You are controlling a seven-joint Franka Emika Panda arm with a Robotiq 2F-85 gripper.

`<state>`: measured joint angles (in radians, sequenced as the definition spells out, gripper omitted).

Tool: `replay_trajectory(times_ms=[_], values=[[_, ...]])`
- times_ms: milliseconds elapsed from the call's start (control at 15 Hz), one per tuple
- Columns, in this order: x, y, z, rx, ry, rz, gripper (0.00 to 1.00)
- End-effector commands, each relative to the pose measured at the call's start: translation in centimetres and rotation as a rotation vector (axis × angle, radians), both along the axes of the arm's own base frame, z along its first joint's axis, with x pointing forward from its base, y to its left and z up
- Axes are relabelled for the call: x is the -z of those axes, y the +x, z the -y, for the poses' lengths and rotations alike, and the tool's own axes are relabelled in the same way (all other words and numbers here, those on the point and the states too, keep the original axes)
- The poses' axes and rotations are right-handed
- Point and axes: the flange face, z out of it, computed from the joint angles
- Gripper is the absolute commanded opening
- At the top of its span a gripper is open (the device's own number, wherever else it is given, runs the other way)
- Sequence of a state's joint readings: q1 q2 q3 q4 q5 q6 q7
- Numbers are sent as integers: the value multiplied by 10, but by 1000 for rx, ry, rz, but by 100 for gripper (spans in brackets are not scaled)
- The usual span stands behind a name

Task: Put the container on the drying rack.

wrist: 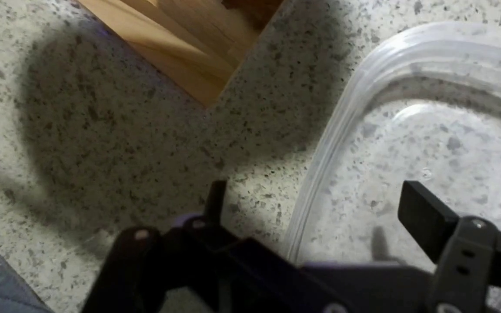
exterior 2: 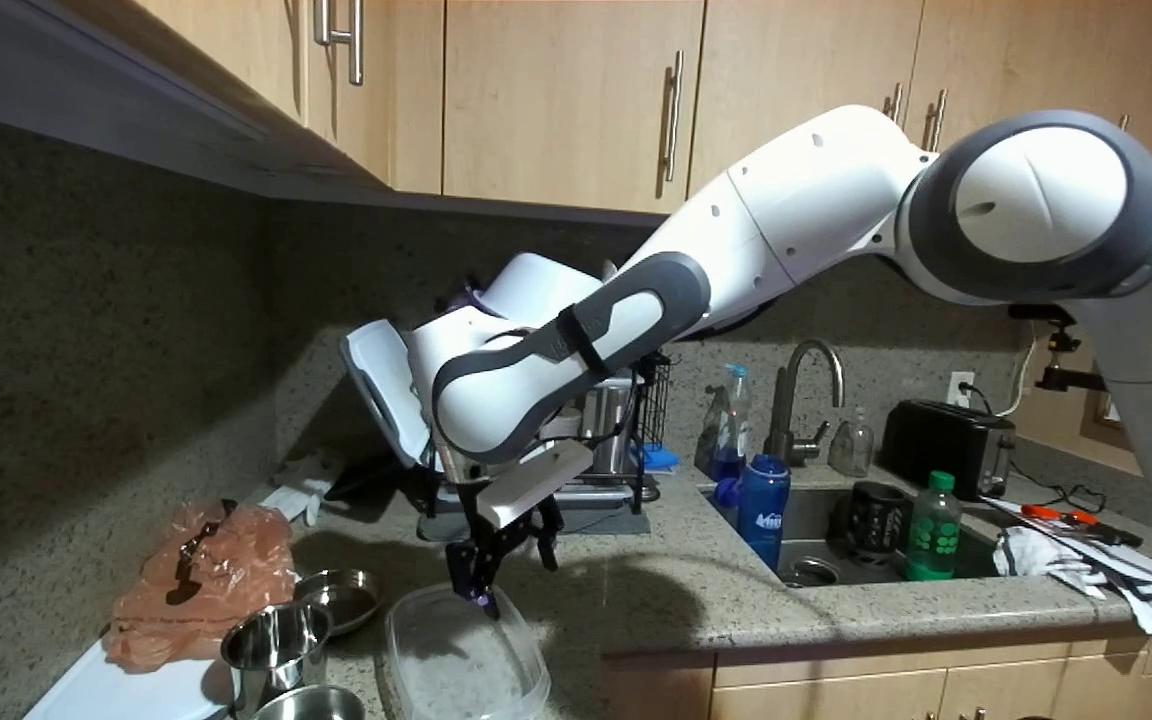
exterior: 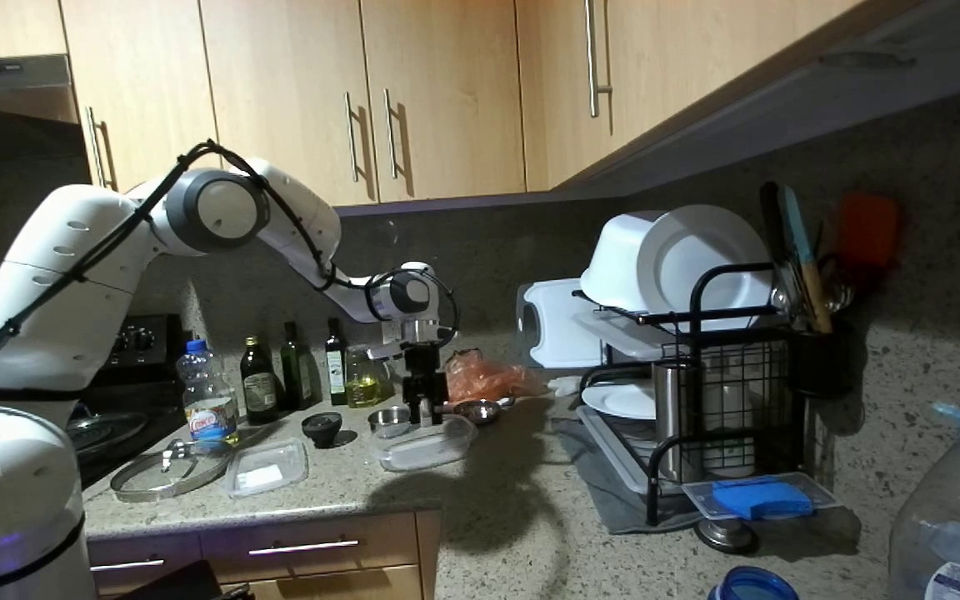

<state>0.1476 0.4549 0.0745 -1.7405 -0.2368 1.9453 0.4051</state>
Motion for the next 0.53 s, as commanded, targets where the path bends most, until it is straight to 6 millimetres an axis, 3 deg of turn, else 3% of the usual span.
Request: replay_trajectory(times_ms=[0,467], values=[[25,17,-4,67,16,8,100],[77,25,18,176,55,-38,100]])
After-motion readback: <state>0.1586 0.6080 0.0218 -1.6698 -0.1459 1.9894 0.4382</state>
